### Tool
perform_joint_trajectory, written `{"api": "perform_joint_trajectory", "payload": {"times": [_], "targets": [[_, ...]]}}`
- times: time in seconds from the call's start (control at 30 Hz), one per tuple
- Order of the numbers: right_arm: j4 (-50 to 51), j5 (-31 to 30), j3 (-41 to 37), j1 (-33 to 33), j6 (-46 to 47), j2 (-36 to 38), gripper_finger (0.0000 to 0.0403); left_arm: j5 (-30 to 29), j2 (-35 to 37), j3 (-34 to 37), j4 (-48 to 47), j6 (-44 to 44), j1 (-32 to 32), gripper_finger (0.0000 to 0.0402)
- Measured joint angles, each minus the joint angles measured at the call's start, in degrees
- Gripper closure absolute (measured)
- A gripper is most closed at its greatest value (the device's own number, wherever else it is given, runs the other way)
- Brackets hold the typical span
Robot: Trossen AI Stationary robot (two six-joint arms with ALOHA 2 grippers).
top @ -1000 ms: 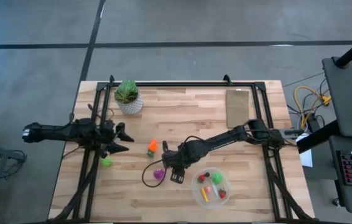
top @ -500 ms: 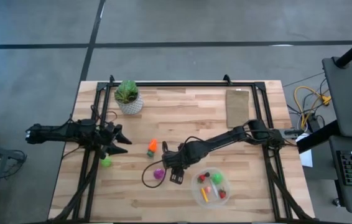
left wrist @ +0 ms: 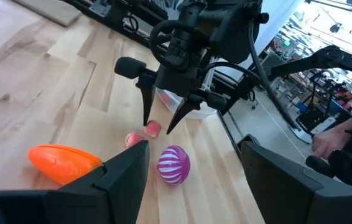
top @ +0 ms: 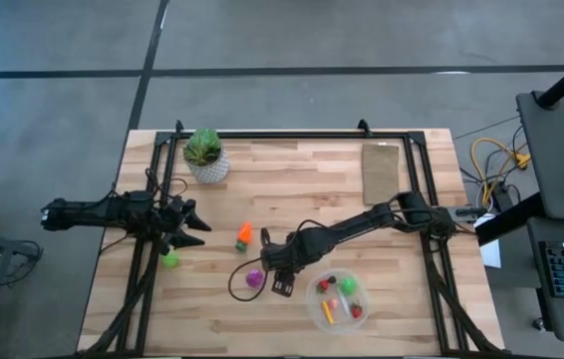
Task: Pick and placing Produce into tupperware
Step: Put the bottom peach into the transparent bin
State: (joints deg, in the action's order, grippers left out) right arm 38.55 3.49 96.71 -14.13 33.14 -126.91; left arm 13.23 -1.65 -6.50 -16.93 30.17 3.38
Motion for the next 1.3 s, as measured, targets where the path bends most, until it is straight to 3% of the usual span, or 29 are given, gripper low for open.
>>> {"api": "perform_joint_trajectory", "payload": {"times": [0.43,0.9,1.17,1.3], "targets": [[-1.3,2.4,-0.9,-0.1,0.9,-1.7,0.0223,0.0,0.2,-0.1,0.1,1.0,0.0,0.0162],[5.5,2.8,3.7,-0.2,1.1,-1.4,0.0320,0.1,0.0,0.0,0.0,1.0,0.0,0.0162],[21.6,-5.5,9.2,-3.0,8.6,7.7,0.0297,0.1,-0.1,0.0,0.1,0.5,0.0,0.0162],[27.5,-4.0,8.3,-6.6,16.5,10.6,0.0284,0.1,0.0,0.1,0.2,0.4,0.0,0.0162]]}}
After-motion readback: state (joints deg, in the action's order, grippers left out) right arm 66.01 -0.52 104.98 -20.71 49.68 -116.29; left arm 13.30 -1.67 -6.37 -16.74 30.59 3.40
